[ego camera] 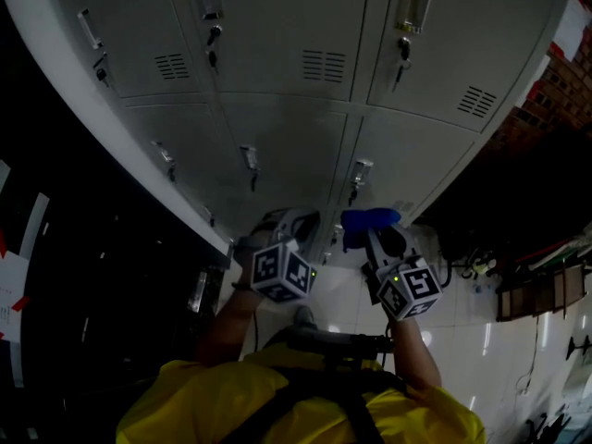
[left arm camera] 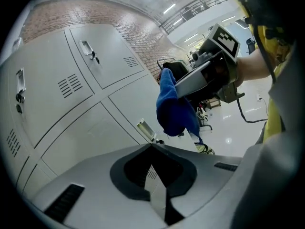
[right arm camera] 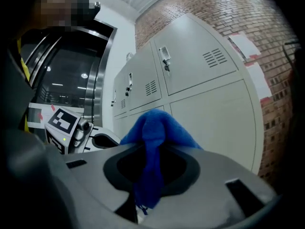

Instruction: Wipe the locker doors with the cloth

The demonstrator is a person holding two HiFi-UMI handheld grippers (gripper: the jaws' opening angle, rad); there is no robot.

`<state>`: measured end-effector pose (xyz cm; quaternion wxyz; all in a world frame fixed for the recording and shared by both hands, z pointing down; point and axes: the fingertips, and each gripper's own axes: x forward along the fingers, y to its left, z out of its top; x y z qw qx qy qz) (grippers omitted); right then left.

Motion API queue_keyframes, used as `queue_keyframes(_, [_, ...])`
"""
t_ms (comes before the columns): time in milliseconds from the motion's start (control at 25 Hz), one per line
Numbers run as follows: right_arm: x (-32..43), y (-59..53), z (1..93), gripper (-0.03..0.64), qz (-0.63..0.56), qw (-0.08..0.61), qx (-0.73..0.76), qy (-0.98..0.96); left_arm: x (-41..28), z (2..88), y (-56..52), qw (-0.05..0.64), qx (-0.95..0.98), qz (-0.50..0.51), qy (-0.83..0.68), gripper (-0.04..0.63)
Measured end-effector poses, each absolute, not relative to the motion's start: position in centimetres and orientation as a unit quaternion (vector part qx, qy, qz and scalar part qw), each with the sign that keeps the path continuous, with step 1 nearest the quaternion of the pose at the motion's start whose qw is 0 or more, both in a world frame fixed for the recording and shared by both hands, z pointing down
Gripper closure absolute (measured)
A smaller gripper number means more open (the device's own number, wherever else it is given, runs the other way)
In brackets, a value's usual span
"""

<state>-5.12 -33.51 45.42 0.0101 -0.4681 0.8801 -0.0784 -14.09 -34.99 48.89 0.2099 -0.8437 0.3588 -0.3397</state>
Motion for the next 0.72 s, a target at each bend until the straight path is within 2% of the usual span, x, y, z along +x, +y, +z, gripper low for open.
queue_keyframes(440, [2.8, -13.7, 47.1, 0.544, -0.067, 0.01, -0.491, 0.869, -8.0, 50.6, -16.0, 0.216, -0.841, -0.341, 0.361, 0.597])
queue_keyframes(720, [4.8, -1.5, 48.9, 0.546, -0.084, -0.002, -0.486, 0.87, -6.1, 51.5, -3.3, 0.201, -0.843, -0.347, 0.358, 0.597])
